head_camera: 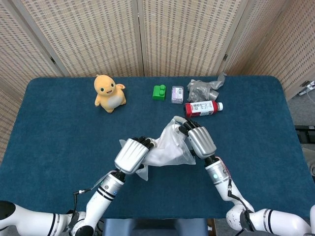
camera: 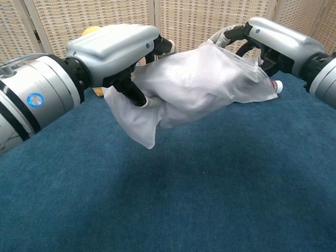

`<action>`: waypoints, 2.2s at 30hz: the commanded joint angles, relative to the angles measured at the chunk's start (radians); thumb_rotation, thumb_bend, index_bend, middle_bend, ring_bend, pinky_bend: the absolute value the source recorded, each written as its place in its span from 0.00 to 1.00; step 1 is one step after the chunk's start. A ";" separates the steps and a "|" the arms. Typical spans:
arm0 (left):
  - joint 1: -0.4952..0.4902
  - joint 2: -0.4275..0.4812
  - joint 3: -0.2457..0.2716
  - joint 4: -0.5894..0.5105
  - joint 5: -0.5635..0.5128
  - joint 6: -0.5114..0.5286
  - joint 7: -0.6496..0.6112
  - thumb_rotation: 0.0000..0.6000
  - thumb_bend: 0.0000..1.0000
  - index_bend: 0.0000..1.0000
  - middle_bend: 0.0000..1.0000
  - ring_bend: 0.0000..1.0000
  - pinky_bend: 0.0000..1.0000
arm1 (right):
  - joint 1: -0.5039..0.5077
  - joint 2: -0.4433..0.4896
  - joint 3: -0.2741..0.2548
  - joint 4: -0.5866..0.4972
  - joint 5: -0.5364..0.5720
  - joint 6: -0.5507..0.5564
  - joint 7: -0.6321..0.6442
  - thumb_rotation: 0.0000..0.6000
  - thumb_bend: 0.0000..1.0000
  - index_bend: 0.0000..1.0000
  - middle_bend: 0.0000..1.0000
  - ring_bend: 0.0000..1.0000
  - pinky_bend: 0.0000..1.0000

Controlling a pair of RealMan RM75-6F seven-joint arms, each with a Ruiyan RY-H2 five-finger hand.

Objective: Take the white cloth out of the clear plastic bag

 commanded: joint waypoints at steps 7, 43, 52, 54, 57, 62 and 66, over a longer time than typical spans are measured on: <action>0.010 0.005 0.003 0.002 0.004 -0.006 -0.001 1.00 0.43 0.41 0.44 0.44 0.65 | 0.010 -0.032 0.008 0.025 0.005 0.024 0.003 1.00 0.52 0.61 0.20 0.13 0.28; 0.075 0.077 0.087 -0.040 -0.123 -0.016 0.082 1.00 0.05 0.00 0.00 0.26 0.63 | 0.045 -0.046 0.017 0.064 0.099 -0.019 -0.020 1.00 0.62 0.71 0.24 0.13 0.28; 0.111 0.078 0.149 0.023 0.078 0.012 -0.031 1.00 0.05 0.15 0.23 0.39 0.64 | 0.027 -0.033 0.011 0.069 0.145 -0.014 -0.039 1.00 0.63 0.71 0.24 0.13 0.28; 0.115 0.082 0.158 0.034 0.114 0.010 -0.053 1.00 0.05 0.19 0.28 0.42 0.65 | 0.019 -0.028 0.005 0.074 0.154 -0.014 -0.040 1.00 0.63 0.71 0.24 0.13 0.28; 0.119 0.088 0.167 0.038 0.144 0.001 -0.072 1.00 0.05 0.23 0.32 0.44 0.67 | 0.004 -0.023 -0.008 0.085 0.166 -0.014 -0.035 1.00 0.63 0.71 0.24 0.13 0.28; 0.120 0.094 0.177 0.039 0.175 -0.030 -0.089 1.00 0.05 0.28 0.37 0.49 0.71 | -0.018 -0.030 -0.029 0.125 0.186 -0.026 -0.007 1.00 0.63 0.71 0.24 0.13 0.28; 0.113 0.090 0.184 0.049 0.208 -0.057 -0.096 1.00 0.05 0.33 0.43 0.53 0.73 | -0.025 -0.040 -0.036 0.155 0.189 -0.035 0.017 1.00 0.63 0.71 0.24 0.13 0.28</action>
